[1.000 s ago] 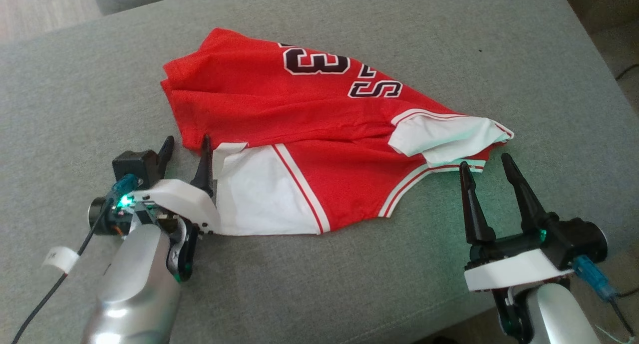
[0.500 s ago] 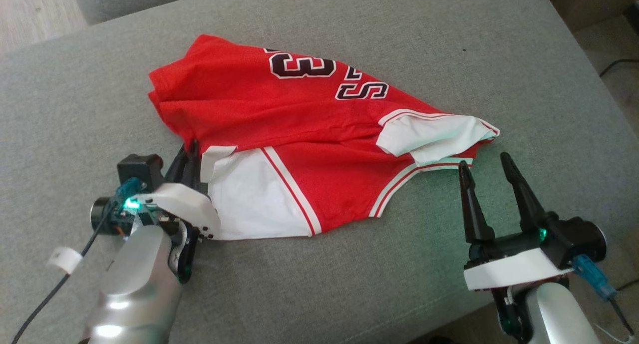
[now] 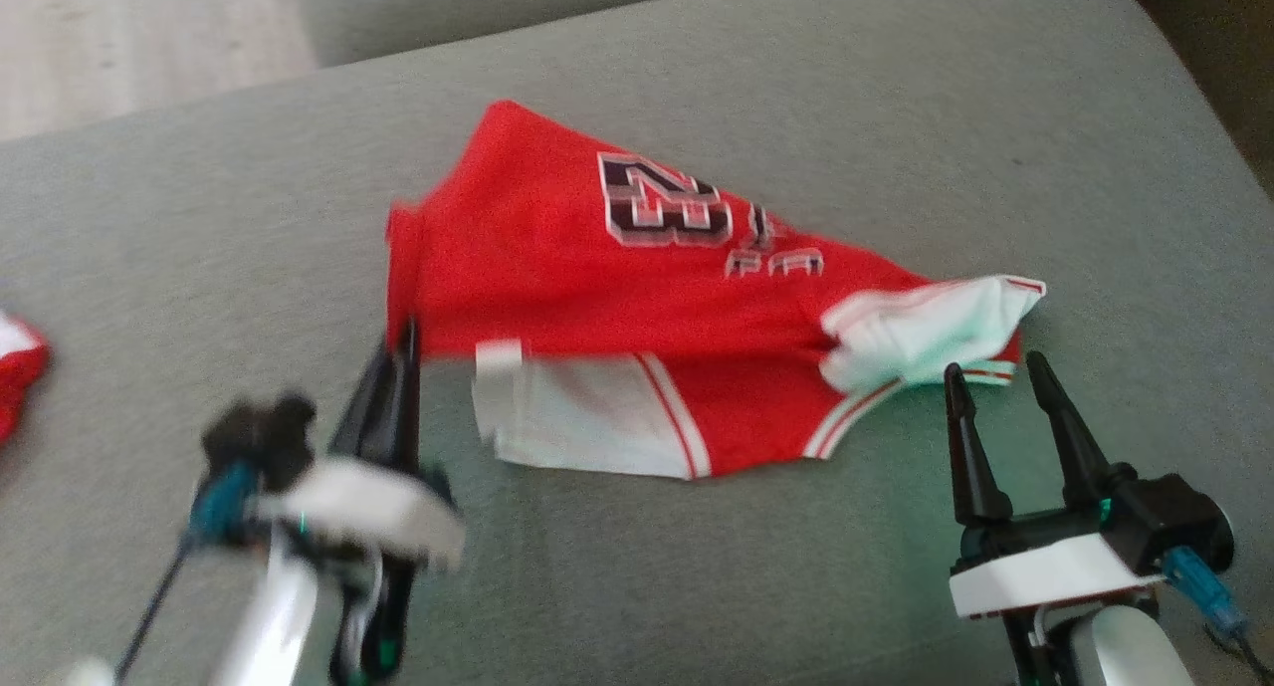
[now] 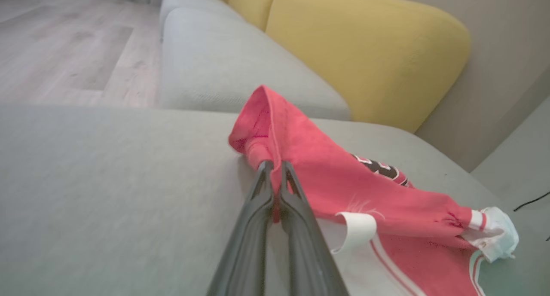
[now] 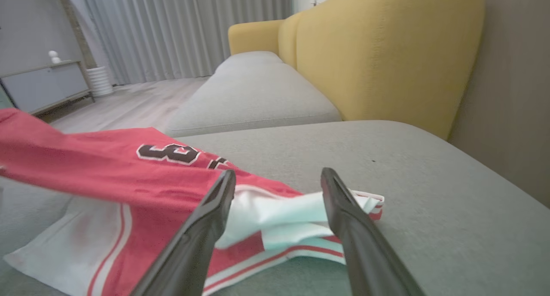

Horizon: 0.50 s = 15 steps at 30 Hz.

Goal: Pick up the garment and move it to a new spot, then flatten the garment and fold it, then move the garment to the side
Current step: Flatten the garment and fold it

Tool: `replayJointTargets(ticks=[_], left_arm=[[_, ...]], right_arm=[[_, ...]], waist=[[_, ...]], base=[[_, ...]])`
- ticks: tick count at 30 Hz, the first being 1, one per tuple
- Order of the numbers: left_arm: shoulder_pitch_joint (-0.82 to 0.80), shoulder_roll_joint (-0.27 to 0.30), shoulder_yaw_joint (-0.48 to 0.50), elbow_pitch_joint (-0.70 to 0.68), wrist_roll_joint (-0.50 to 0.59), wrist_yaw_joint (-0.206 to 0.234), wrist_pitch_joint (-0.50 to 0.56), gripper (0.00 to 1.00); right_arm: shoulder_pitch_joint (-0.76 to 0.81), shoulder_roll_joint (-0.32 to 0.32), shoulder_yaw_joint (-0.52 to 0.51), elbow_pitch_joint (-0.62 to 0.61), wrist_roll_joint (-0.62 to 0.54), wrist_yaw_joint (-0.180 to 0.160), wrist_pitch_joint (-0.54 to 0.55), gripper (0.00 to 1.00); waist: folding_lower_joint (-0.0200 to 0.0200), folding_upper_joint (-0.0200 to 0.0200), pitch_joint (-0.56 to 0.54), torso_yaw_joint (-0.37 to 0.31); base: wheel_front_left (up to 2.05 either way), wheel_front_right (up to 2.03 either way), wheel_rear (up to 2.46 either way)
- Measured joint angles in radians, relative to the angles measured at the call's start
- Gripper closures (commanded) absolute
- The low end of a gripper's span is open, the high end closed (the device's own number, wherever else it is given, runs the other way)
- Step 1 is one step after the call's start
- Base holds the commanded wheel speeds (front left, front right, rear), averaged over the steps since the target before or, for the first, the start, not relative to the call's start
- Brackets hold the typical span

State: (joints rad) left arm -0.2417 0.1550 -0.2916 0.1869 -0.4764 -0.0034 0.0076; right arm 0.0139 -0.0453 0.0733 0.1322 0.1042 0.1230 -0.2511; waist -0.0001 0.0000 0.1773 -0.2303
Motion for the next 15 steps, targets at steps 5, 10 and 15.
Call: replayJointTargets(ticks=[5,10,15], left_arm=[[0.31,0.03,-0.001,-0.286,-0.013,0.101,0.101,1.0],[0.557,0.028,-0.036,-0.353,-0.041,0.146,0.136,1.0],[0.617,0.026,-0.071,-0.307,-0.072,0.142,0.158,1.0]], right_arm=[[0.002,0.0,-0.009,0.0,-0.012,0.0,0.0,0.0],[0.022,0.0,-0.014,0.001,-0.036,0.0,0.0,0.0],[0.021,0.0,-0.015,0.001,-0.044,0.0,0.0,0.0]], waist=[[0.0,0.0,-0.024,0.088],[0.0,0.0,-0.043,0.195],[0.0001,0.0,-0.055,0.253]], base=[[0.0,0.0,0.0],[0.0,0.0,0.0],[0.0,0.0,0.0]])
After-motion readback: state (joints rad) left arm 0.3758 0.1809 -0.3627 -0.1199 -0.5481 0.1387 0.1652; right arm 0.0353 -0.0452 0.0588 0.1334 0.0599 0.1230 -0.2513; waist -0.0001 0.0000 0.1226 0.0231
